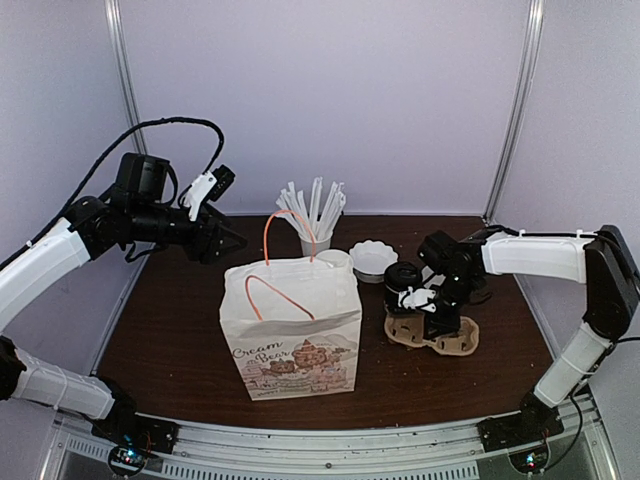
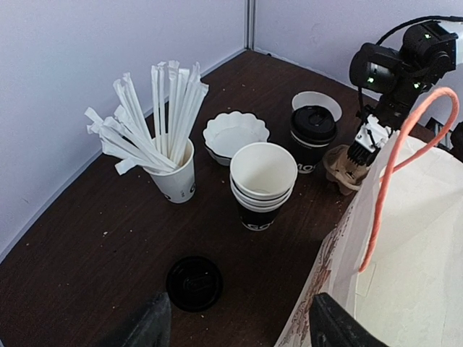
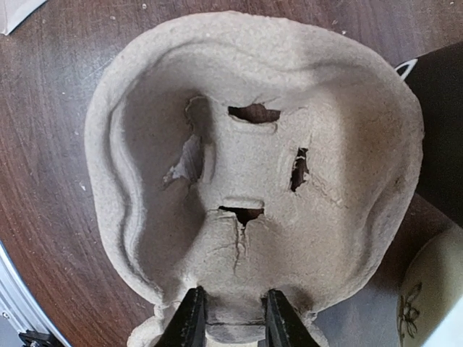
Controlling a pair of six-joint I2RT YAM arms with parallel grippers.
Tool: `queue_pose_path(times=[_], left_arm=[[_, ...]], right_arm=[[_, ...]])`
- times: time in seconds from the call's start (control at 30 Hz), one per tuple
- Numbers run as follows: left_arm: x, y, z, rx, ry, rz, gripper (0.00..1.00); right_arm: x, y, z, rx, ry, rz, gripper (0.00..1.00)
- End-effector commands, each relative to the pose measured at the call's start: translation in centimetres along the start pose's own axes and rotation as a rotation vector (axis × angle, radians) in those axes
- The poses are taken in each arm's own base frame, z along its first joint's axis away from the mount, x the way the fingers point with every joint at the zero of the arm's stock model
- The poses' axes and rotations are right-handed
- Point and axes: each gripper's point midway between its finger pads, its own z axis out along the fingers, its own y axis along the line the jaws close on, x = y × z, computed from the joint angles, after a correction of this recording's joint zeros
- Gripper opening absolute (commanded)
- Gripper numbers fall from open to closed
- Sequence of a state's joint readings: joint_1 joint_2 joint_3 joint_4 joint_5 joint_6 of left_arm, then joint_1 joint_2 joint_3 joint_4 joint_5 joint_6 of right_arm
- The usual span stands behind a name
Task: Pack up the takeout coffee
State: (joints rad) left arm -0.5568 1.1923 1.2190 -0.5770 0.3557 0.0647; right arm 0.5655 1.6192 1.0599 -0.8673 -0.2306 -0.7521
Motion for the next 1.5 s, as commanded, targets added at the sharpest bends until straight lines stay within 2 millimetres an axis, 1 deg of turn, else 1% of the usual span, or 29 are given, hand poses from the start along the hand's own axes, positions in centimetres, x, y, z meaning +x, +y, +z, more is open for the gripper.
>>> queue_pose_path(times=[0.0, 0.17, 0.23, 0.3, 0.4, 0.47, 0.63, 0.73, 0.77, 0.83, 0.87, 0.97, 1.1, 1.2, 1.23, 1.33, 1.4, 1.47], left_arm=[[-0.5, 0.3, 0.2, 0.001, -0.022, -0.005, 0.69], [-0.6, 0.5, 0.2, -0.001, -0.025, -0.005, 0.69], [-0.5, 0.6, 0.2, -0.003, -0.021, -0.009, 0.69], [-0.5, 0.6, 0.2, -0.001, -0.023, -0.01, 0.69], [-0.7, 1.0, -0.1, -0.018, -0.024, -0.01, 0.69], [-0.8, 1.4, -0.3, -0.033, -0.031, -0.007, 0.69], [-1.8, 1.0, -0.5, -0.007, -0.048, -0.016, 0.69], [-2.3, 1.0, -0.8, -0.007, -0.057, -0.026, 0.69], [-2.4, 1.1, -0.9, -0.013, -0.062, -0.029, 0.69], [-2.7, 1.0, -1.1, -0.011, -0.069, -0.032, 0.69], [-2.7, 0.8, -1.1, -0.002, -0.068, -0.034, 0.69], [-2.5, 0.5, -1.1, 0.016, -0.053, -0.045, 0.69], [-2.3, 0.9, -1.4, -0.011, -0.041, -0.054, 0.69], [-2.0, 1.1, -1.7, -0.031, -0.034, -0.056, 0.69], [-1.9, 1.1, -1.8, -0.037, -0.029, -0.057, 0.69], [-1.9, 1.2, -2.1, -0.048, -0.028, -0.061, 0.69], [-2.0, 1.2, -2.4, -0.053, -0.033, -0.061, 0.69], [-2.0, 1.1, -2.5, -0.052, -0.036, -0.061, 0.7]], right_arm=[[-0.3, 0.1, -3.2, 0.061, -0.042, 0.008, 0.24], [0.0, 0.8, -6.5, 0.094, -0.078, 0.018, 0.24], [-0.2, 1.2, -8.3, 0.103, -0.109, 0.025, 0.24], [-1.0, 1.3, -10.4, 0.124, -0.164, 0.026, 0.24], [-3.1, 1.0, -14.2, 0.153, -0.276, 0.019, 0.24], [-4.9, 1.1, -16.7, 0.142, -0.35, 0.003, 0.24], [-9.8, 1.2, -24.2, 0.135, -0.561, -0.047, 0.25], [-13.0, 2.4, -28.7, 0.088, -0.702, -0.092, 0.25], [-13.9, 3.1, -29.8, 0.066, -0.737, -0.11, 0.25], [-15.5, 4.7, -31.3, 0.023, -0.789, -0.16, 0.25], [-16.3, 5.3, -31.9, 0.007, -0.809, -0.181, 0.25], [-18.7, 7.7, -32.9, -0.058, -0.846, -0.254, 0.25], [-21.8, 11.5, -33.7, -0.165, -0.877, -0.355, 0.25], [-23.8, 13.8, -34.4, -0.221, -0.911, -0.424, 0.25], [-24.4, 14.4, -34.1, -0.238, -0.911, -0.439, 0.25], [-26.2, 15.6, -34.0, -0.249, -0.939, -0.479, 0.25], [-27.3, 15.7, -33.7, -0.258, -0.952, -0.486, 0.25], [-28.3, 15.4, -32.9, -0.269, -0.954, -0.477, 0.25]])
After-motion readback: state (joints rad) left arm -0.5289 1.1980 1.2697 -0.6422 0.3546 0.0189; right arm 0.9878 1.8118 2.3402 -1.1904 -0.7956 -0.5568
